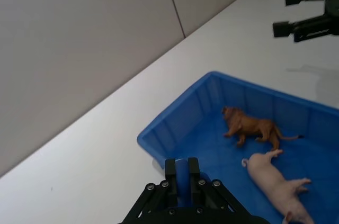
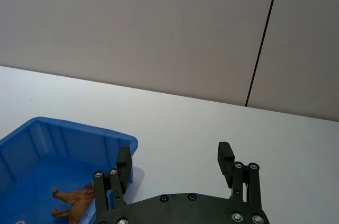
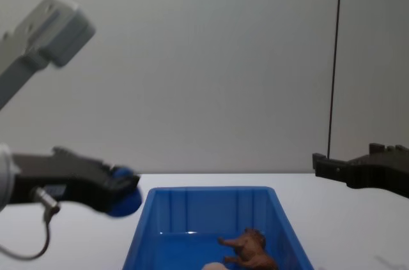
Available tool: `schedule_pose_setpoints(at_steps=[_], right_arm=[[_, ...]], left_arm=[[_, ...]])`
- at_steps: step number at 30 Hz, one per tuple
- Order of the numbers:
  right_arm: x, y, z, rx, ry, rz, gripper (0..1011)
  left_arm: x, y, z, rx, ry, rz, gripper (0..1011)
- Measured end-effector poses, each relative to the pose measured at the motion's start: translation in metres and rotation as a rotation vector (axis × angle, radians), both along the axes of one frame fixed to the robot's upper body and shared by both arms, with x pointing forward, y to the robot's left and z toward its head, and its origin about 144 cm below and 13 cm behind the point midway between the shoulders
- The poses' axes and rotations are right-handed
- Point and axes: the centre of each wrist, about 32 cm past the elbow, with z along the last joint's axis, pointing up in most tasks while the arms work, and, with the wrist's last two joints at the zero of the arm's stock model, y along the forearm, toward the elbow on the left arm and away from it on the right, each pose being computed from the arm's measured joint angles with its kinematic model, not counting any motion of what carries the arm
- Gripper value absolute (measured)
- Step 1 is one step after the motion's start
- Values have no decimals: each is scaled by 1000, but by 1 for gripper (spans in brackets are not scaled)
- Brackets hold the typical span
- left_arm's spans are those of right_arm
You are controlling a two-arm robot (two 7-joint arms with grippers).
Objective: Pick up the two dolls from the table and place them into the box.
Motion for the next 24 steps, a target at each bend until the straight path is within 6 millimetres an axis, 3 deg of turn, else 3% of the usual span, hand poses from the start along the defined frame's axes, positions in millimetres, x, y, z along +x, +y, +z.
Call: schedule_pose_setpoints(at_steps=[7, 24], right_arm=[[0, 0, 0, 0, 0, 0, 1001], [0, 0, 0, 0, 0, 0, 1001]], left_arm=[[7, -12, 16, -2, -57, -92, 101], [22, -30, 27, -65, -105, -269, 671]])
